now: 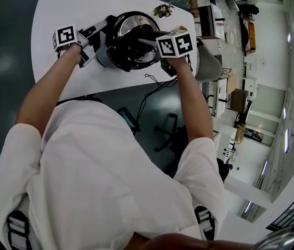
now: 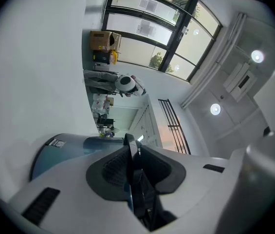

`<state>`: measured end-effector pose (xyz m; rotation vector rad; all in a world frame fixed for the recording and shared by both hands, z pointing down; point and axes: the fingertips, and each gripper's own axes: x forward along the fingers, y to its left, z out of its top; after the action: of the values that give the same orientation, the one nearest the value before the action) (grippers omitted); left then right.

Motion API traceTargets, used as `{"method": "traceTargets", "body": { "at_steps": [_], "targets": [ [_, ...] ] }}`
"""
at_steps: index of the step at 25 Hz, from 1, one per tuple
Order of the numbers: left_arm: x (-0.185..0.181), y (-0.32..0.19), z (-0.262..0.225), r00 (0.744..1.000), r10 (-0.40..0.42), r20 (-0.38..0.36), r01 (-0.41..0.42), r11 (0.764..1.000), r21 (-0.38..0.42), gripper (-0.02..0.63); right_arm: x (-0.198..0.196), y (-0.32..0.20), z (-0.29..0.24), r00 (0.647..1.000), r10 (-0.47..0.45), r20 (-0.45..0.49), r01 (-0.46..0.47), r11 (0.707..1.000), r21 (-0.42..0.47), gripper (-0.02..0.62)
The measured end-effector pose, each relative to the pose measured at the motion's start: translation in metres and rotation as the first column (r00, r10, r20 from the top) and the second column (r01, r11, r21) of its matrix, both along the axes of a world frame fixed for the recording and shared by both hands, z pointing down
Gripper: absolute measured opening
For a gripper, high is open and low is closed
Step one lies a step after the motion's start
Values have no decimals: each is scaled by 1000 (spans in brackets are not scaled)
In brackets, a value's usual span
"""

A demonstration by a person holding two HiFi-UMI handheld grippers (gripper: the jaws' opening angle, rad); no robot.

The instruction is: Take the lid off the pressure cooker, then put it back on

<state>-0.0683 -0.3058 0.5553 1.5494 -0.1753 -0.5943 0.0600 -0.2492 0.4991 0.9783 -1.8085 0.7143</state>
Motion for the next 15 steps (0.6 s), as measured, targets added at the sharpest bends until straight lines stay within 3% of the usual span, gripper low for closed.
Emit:
{"method": "traceTargets", "body": {
  "at_steps": [15],
  "targets": [
    [-1, -3, 8, 998, -27, 49, 26, 999, 19, 78, 3, 4, -23, 999, -41, 23, 41, 999, 8, 281]
  ]
}}
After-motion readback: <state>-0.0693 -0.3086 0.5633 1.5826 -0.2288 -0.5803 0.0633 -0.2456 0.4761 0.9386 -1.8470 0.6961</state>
